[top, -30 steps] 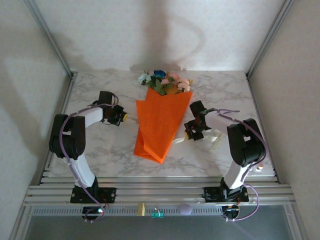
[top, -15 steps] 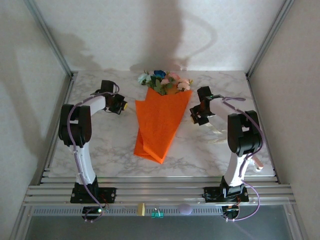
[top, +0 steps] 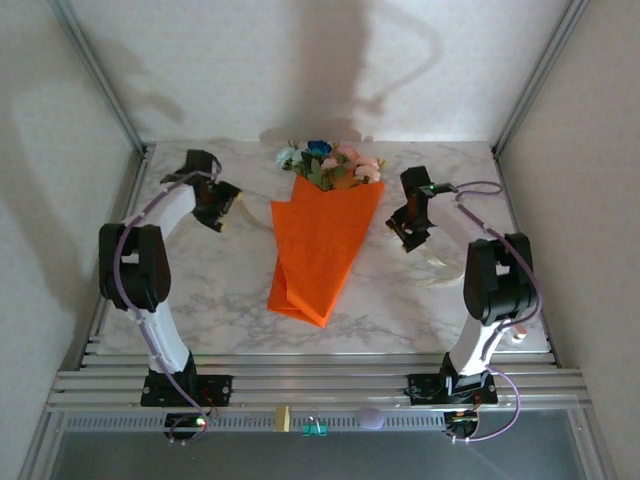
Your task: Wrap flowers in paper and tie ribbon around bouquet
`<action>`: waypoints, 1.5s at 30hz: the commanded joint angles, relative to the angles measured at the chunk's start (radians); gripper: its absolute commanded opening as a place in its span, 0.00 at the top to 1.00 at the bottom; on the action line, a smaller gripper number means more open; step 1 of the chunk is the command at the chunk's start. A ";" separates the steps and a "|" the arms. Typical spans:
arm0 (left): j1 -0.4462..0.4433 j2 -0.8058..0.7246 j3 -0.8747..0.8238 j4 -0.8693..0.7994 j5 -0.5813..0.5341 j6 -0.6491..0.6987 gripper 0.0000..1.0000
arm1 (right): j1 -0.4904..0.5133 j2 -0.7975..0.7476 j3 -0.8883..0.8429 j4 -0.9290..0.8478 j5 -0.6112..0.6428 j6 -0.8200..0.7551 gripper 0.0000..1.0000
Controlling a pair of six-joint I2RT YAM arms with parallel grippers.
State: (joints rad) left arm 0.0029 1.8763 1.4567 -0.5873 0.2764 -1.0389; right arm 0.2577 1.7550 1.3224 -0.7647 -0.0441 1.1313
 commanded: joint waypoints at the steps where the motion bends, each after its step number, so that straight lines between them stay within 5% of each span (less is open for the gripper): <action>1: 0.091 0.009 0.072 -0.130 -0.115 0.033 0.20 | -0.004 -0.078 -0.018 -0.077 0.078 -0.066 0.48; 14: 0.144 0.268 0.163 0.092 0.117 -0.258 0.20 | -0.004 -0.206 -0.037 -0.112 0.104 -0.188 0.50; 22: 0.161 0.366 0.251 0.076 0.047 -0.334 0.21 | -0.006 -0.250 -0.093 -0.130 0.116 -0.207 0.51; 25: 0.170 0.411 0.283 0.039 0.028 -0.354 0.33 | -0.005 -0.274 -0.106 -0.151 0.161 -0.215 0.50; 29: 0.176 0.440 0.305 0.018 0.007 -0.359 0.72 | -0.053 -0.272 -0.110 -0.223 0.228 -0.192 0.41; 32: 0.182 0.413 0.304 0.032 0.007 -0.342 0.97 | -0.181 -0.272 -0.179 -0.191 0.120 -0.158 0.40; 36: 0.187 0.298 0.268 0.067 -0.015 -0.314 1.00 | -0.305 -0.236 -0.240 -0.099 0.014 -0.095 0.43; 45: 0.183 -0.067 0.038 0.204 0.013 -0.286 1.00 | -0.355 -0.069 -0.224 0.036 -0.105 0.084 0.44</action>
State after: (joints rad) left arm 0.1852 1.9270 1.5406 -0.4587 0.2916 -1.3502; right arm -0.0860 1.6611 1.0935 -0.7860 -0.1001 1.1172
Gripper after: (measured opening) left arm 0.045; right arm 0.564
